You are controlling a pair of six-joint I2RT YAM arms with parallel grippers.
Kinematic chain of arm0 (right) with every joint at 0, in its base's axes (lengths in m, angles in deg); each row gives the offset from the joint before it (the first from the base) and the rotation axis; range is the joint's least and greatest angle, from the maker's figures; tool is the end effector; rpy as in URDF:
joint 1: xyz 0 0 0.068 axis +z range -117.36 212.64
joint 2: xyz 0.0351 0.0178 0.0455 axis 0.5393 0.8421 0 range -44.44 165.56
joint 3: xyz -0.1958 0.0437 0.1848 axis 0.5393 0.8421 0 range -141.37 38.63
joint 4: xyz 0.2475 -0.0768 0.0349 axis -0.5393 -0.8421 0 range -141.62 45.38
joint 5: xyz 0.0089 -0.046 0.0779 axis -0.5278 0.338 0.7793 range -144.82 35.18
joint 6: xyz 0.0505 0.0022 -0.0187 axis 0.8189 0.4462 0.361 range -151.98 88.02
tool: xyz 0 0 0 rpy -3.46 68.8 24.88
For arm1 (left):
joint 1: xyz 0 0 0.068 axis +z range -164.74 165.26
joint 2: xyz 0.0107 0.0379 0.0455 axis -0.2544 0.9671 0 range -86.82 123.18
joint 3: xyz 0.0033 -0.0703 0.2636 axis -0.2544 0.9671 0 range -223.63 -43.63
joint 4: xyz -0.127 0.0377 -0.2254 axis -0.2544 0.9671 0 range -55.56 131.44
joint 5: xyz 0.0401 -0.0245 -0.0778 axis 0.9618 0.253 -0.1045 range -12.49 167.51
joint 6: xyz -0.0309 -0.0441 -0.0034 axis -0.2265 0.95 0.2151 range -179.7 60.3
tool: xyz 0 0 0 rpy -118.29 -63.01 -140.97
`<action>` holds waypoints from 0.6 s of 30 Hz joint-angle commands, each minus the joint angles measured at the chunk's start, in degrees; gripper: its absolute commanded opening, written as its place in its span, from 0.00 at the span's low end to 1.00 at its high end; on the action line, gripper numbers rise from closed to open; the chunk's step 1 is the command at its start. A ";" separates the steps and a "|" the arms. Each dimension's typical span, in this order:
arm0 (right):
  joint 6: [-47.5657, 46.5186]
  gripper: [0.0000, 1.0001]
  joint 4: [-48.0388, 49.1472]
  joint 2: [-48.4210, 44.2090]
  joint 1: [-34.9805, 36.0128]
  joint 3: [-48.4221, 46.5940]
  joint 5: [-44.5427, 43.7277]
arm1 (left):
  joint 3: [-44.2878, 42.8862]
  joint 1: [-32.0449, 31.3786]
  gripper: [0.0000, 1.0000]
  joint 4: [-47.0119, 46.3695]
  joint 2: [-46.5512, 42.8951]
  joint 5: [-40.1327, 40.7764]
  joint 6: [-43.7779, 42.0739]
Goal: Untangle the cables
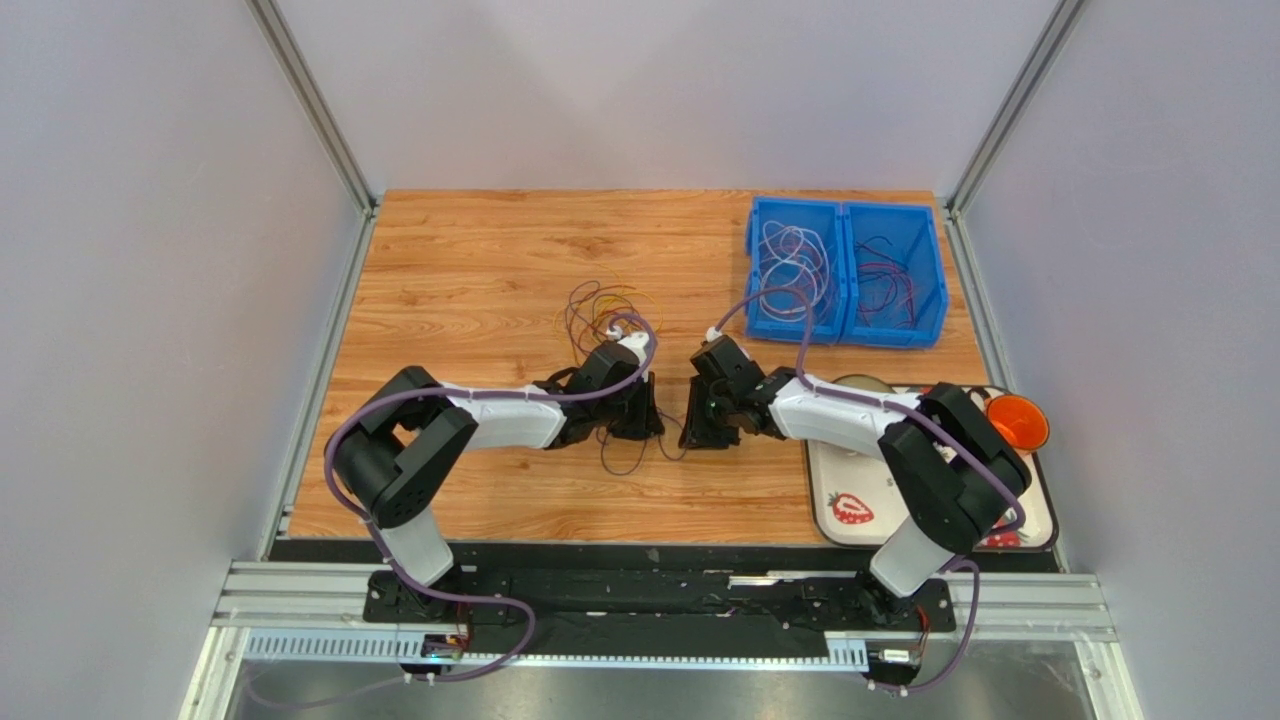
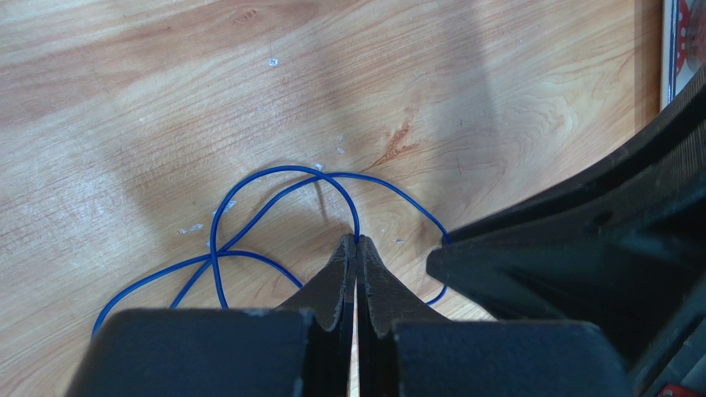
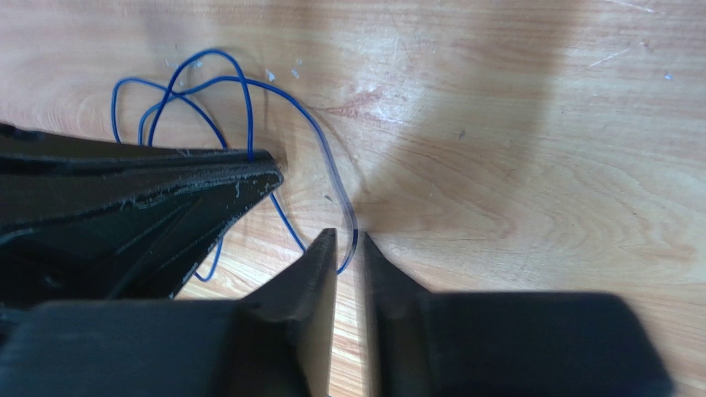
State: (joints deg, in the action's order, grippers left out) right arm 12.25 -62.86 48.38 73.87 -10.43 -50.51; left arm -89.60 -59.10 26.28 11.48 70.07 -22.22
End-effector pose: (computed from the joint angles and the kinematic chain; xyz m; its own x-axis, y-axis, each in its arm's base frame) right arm 0.2259 0.2016 0.1543 -0.9528 0.0898 -0.2900 -0.0268 0.9266 0.3751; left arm 0.2353 -0.2367 0.1414 -0.8575 -0.0053 -0.5144 0.2998 0.8074 -0.5081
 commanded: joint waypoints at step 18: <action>-12.32 0.00 -18.12 -13.35 -0.36 -17.01 -13.71 | 7.13 -0.11 0.54 -8.36 -5.93 0.85 0.41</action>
State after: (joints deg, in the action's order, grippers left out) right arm 5.69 -73.50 41.75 73.83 -19.15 -57.66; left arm -83.94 -59.16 19.61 7.79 69.37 -21.85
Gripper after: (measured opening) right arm 0.007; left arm 0.543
